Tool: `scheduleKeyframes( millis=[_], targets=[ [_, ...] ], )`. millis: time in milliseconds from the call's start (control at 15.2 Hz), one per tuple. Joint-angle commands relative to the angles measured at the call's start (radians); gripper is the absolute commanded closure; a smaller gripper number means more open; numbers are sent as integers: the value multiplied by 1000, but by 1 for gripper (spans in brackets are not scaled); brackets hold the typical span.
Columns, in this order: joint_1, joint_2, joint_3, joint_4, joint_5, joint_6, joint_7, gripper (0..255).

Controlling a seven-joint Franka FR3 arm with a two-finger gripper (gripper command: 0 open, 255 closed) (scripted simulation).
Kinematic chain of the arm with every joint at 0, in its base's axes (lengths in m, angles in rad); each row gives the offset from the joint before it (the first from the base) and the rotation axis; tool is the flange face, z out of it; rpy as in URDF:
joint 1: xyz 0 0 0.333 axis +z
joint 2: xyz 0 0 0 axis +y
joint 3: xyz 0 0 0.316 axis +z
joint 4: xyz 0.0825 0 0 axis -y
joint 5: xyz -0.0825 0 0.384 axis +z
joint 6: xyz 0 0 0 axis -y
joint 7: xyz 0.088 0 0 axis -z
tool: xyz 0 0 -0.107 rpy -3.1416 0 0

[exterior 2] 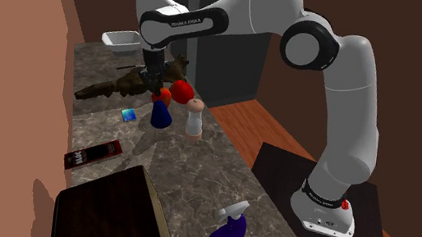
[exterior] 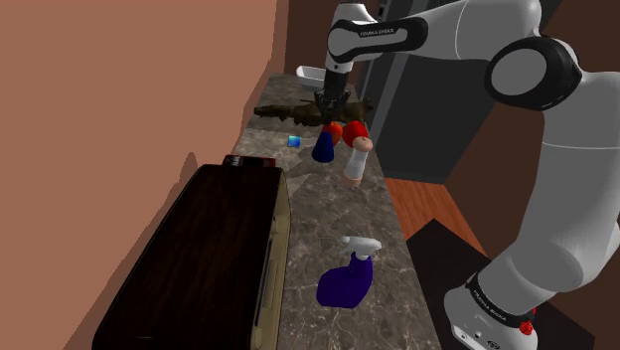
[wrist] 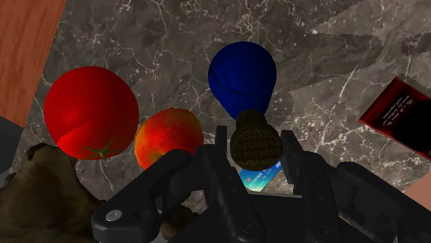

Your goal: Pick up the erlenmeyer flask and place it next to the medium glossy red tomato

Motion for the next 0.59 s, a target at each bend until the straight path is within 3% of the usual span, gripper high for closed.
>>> scheduleKeyframes(
  millis=[0, 330, 396, 528],
  targets=[
    [0, -1, 0, -3, 0, 4, 1, 255],
    [0, -1, 0, -3, 0, 4, 1, 255],
    [0, -1, 0, -3, 0, 4, 1, 0],
    [0, -1, 0, -3, 0, 4, 0, 0]
  ],
)
